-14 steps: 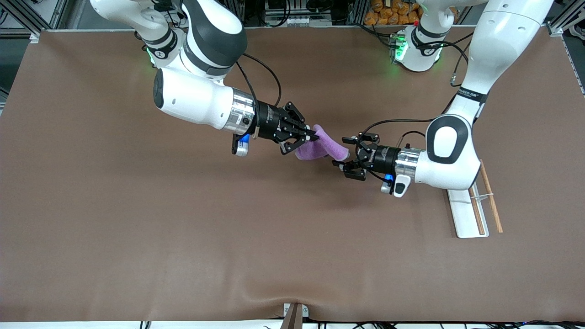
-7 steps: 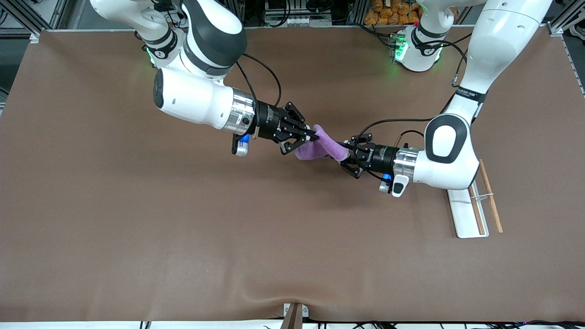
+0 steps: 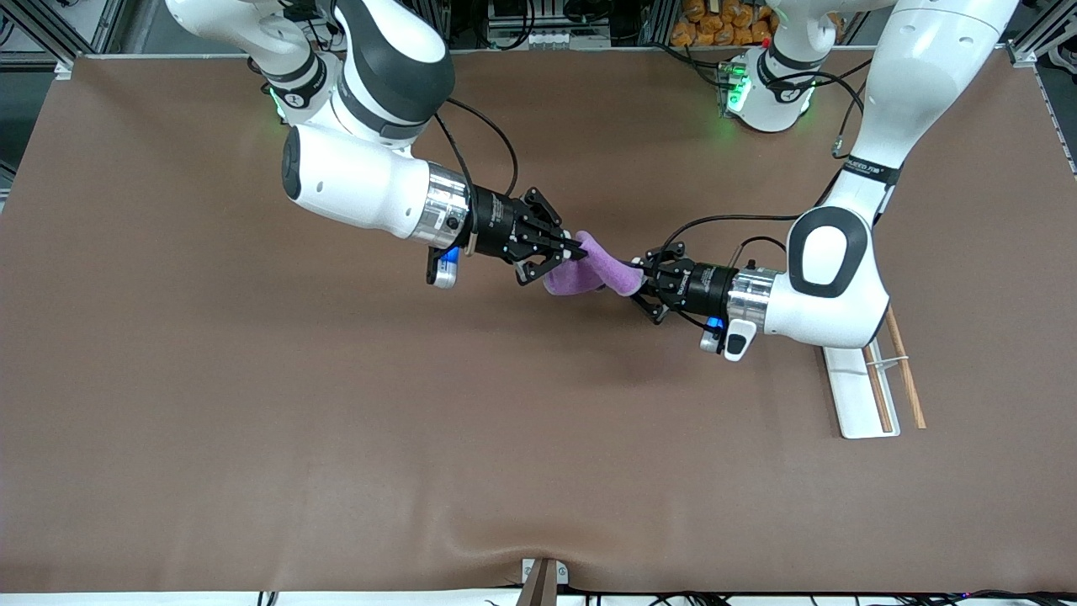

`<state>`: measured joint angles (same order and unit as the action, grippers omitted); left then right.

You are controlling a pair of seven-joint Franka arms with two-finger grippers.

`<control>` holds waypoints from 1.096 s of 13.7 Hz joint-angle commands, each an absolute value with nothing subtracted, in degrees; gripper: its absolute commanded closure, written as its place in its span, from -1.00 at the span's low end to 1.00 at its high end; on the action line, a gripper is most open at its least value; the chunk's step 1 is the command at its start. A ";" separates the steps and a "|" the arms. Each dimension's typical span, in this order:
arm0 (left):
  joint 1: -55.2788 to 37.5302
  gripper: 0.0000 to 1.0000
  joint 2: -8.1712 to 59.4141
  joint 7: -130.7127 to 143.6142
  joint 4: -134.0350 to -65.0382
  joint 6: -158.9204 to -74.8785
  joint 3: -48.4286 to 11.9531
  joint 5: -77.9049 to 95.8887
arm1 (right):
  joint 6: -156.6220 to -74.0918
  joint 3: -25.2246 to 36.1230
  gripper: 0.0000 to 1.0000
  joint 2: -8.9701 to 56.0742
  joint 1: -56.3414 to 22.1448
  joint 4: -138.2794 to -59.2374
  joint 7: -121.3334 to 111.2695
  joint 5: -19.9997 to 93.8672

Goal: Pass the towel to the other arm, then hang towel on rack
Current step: 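Grasp the towel with the left gripper while the right gripper releases, then carry the towel with the left gripper while the right gripper withdraws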

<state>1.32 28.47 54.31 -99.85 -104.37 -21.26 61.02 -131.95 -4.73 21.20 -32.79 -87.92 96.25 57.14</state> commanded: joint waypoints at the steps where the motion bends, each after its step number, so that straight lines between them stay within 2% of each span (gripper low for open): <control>1: 1.67 1.00 27.69 55.28 -100.37 -103.62 -21.27 62.14 | -131.75 -4.39 1.00 21.97 -33.13 -86.31 97.21 58.18; 2: 1.67 1.00 27.60 55.46 -100.37 -103.54 -21.27 62.14 | -131.66 -4.39 1.00 21.97 -33.05 -86.31 97.21 58.18; 3: 1.84 1.00 27.42 55.63 -100.28 -103.54 -21.27 62.14 | -131.57 -4.39 0.92 21.97 -32.96 -86.31 97.21 58.10; 4: 1.93 1.00 27.16 55.81 -100.28 -103.54 -21.18 61.53 | -131.49 -4.39 0.44 21.97 -32.96 -86.31 97.21 58.10; 5: 1.93 1.00 26.64 56.51 -100.02 -103.45 -20.66 61.26 | -131.48 -4.39 0.18 21.97 -33.05 -86.31 97.21 58.10; 6: 2.46 1.00 26.11 56.77 -99.85 -102.93 -20.31 60.13 | -131.40 -4.39 -0.30 21.97 -33.05 -86.31 97.21 58.10; 7: 3.94 1.00 25.93 56.86 -98.97 -101.70 -20.39 56.38 | -131.40 -4.39 -0.49 21.97 -33.05 -86.31 97.21 58.01; 8: 5.26 1.00 25.75 57.47 -97.22 -98.73 -20.48 53.21 | -131.31 -4.39 -0.83 21.97 -33.05 -86.31 97.29 58.01; 9: 6.58 1.00 25.66 58.44 -95.82 -95.66 -20.30 51.17 | -131.31 -4.39 -1.00 21.97 -33.05 -86.31 97.38 58.01; 12: 10.27 1.00 25.66 58.80 -91.60 -89.84 -20.22 44.33 | -130.17 -4.22 -1.00 21.71 -32.70 -86.40 97.38 57.31; 15: 11.07 1.00 25.75 58.19 -87.46 -85.00 -20.39 30.46 | -127.28 -3.87 -1.00 21.01 -32.26 -86.40 97.21 55.30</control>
<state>11.48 25.95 57.28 -90.30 -87.87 -20.12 37.88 -129.45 -4.05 21.20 -32.74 -87.47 96.34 56.83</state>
